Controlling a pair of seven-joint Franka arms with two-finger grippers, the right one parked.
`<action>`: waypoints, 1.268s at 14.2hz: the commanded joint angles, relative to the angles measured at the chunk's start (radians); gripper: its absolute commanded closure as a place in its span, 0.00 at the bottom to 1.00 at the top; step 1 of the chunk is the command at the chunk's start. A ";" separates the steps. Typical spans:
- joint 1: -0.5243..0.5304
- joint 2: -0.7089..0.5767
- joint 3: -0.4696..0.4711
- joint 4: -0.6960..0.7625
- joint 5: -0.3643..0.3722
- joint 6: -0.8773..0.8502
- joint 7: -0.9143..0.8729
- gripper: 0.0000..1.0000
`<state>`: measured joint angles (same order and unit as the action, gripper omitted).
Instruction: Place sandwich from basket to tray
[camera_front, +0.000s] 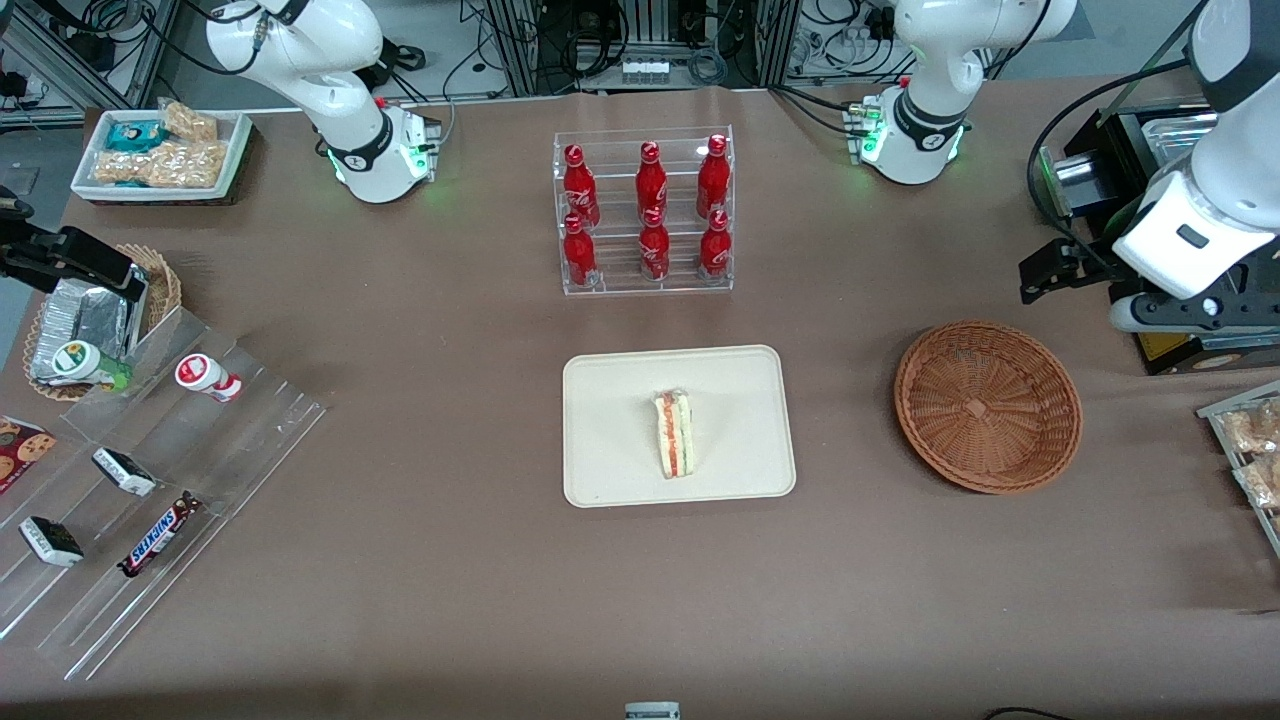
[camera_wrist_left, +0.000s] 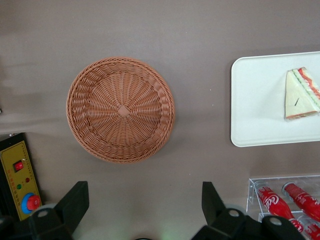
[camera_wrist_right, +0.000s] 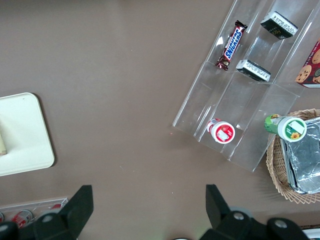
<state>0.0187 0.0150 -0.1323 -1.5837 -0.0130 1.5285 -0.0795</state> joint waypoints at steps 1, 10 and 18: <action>-0.022 -0.004 0.034 0.014 -0.005 -0.025 0.030 0.00; -0.016 -0.009 0.033 0.042 0.004 -0.014 0.029 0.00; -0.016 -0.003 0.033 0.036 0.002 0.002 0.032 0.00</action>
<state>0.0132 0.0154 -0.1083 -1.5488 -0.0127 1.5297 -0.0647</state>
